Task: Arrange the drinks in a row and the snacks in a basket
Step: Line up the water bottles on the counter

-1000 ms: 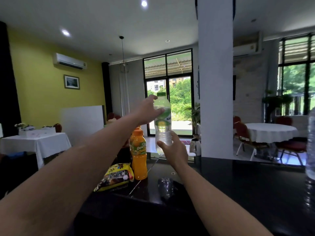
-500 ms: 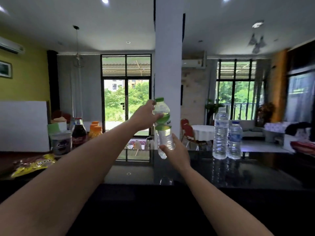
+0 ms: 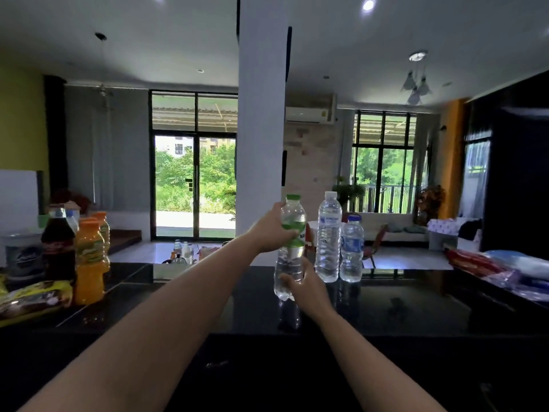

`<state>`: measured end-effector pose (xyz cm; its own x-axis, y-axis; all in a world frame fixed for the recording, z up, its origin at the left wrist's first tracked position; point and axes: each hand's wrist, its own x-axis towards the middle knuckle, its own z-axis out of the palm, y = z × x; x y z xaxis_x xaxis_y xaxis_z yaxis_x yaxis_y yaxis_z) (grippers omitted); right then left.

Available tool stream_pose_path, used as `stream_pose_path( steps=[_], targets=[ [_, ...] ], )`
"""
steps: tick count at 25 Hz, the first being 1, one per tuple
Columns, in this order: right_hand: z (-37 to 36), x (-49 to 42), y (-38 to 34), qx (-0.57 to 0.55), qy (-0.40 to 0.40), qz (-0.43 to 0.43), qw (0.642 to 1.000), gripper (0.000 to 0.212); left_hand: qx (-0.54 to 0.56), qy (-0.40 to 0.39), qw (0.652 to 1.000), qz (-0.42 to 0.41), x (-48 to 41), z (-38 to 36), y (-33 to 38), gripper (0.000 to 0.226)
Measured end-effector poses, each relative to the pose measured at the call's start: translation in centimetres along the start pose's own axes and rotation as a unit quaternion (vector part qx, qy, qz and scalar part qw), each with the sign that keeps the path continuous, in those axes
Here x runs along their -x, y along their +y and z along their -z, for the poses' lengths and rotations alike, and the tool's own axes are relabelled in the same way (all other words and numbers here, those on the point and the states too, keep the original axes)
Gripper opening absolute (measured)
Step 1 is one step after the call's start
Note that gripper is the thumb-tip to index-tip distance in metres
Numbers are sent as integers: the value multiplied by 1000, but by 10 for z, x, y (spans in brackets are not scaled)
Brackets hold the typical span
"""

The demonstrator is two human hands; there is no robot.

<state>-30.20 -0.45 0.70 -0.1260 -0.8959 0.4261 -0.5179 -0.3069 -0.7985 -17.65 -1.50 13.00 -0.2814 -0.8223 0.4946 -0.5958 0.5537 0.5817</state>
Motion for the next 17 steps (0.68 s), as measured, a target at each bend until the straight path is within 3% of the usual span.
stream_pose_path(
  steps=[5, 11, 17],
  targets=[
    [-6, -39, 13, -37, 33, -17, 999, 45, -12, 32, 999, 22, -38, -30, -17, 78],
    [-5, -66, 29, 48, 133, -34, 989, 45, 10, 50, 998, 20, -69, -61, -24, 72],
    [-8, -75, 31, 109, 181, -15, 977, 50, -8, 80, 997, -2, -83, -71, -36, 68]
  ],
)
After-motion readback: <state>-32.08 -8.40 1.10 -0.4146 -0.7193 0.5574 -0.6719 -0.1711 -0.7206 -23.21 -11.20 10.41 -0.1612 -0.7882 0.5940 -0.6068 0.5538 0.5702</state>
